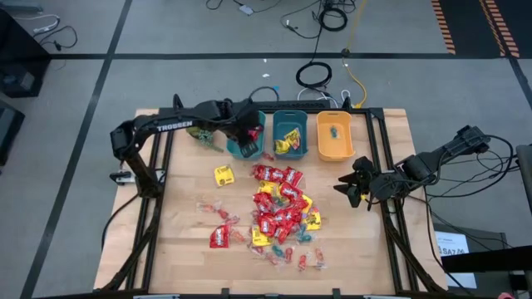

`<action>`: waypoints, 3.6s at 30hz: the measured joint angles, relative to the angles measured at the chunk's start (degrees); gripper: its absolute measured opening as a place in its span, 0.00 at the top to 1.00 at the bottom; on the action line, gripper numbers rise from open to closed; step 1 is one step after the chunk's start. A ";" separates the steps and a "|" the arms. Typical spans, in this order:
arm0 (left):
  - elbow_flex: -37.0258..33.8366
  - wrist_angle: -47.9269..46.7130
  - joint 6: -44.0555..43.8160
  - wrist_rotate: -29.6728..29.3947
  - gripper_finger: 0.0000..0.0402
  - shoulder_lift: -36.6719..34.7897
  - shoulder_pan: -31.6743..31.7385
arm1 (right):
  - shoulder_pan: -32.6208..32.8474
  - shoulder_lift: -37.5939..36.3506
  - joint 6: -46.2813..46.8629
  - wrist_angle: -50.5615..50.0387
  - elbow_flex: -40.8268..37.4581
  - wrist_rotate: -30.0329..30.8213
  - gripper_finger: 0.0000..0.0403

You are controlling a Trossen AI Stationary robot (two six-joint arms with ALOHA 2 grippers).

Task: Sort candy
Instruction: Put the orange gummy candy into the yellow bin

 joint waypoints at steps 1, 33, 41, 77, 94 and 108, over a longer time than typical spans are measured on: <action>0.00 -0.27 0.01 0.29 0.72 0.00 -0.88 | 0.00 -0.01 -0.44 0.00 0.00 0.01 0.51; -11.90 6.35 -17.47 -14.09 0.72 -2.94 -36.21 | 0.28 36.31 10.13 -10.80 20.35 -24.13 0.51; -25.87 13.08 -17.99 -13.96 0.72 -15.89 -42.75 | 4.08 49.78 31.18 -14.77 30.49 -24.04 0.51; -52.37 19.45 -16.01 -14.66 0.72 -64.57 -50.07 | 12.87 73.47 61.51 -7.16 38.12 -32.68 0.80; -52.37 17.27 -10.47 -19.54 0.72 -67.54 -49.95 | 11.62 60.20 63.13 -18.18 37.88 -22.12 0.99; -52.52 19.42 -4.12 -15.69 0.72 -71.70 -41.87 | -5.23 41.32 44.60 -40.34 37.90 -5.23 1.00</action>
